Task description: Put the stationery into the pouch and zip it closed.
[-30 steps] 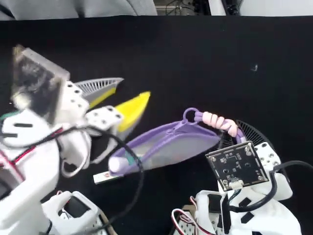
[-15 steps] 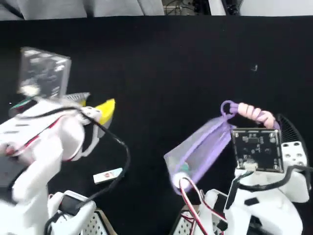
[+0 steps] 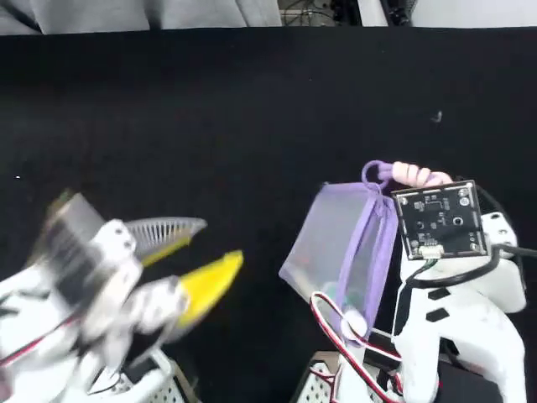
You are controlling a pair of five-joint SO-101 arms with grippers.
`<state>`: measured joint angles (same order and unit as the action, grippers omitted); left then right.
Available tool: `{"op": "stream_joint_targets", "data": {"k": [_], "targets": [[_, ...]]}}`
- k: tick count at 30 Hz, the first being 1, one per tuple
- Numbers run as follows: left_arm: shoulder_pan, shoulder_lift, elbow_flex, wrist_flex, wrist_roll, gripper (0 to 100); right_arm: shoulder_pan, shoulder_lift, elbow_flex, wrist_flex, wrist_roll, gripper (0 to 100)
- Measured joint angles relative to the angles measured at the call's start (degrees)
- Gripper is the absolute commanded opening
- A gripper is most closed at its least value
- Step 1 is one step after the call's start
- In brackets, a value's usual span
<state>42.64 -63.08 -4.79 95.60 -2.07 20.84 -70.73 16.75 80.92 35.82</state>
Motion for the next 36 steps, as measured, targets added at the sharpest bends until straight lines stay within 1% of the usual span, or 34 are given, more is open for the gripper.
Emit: {"op": "stream_joint_targets", "data": {"k": [3,5,8,14,17,20,24,27,30,33,36], "targets": [[11.69,-3.43,0.35,-2.64,0.00,17,-2.11,0.00,0.00,0.00,0.00,1.1],[16.97,-3.60,0.35,-3.34,-0.09,17,-3.60,0.00,0.00,0.00,0.00,1.1],[19.34,-3.43,0.44,-3.60,-0.09,17,-7.03,0.00,0.00,0.00,-1.05,1.1],[25.49,-3.16,0.44,-3.60,-0.09,18,-16.44,0.09,-0.97,0.00,-4.48,1.1],[27.69,-3.16,2.64,-3.96,-0.09,18,-20.57,0.09,-3.08,0.00,-6.59,1.1],[28.22,-3.16,7.74,-5.27,-0.09,18,-24.18,0.09,-3.87,0.00,-8.00,1.1],[28.22,-4.57,18.20,-10.20,-0.09,18,-29.89,0.09,-3.87,0.00,-9.58,1.1],[28.22,-8.97,25.76,-14.59,-0.09,18,-33.41,0.09,-3.87,0.00,-10.29,1.1],[28.22,-14.59,31.12,-16.88,-0.26,17,-34.73,0.09,-3.87,0.00,-10.37,1.1],[25.41,-20.57,33.67,-16.97,-5.19,17,-35.08,1.41,-4.04,0.00,-10.46,1.1],[19.78,-22.42,34.37,-15.21,-7.91,17,-35.08,5.01,-3.96,0.00,-10.46,1.1]]}}
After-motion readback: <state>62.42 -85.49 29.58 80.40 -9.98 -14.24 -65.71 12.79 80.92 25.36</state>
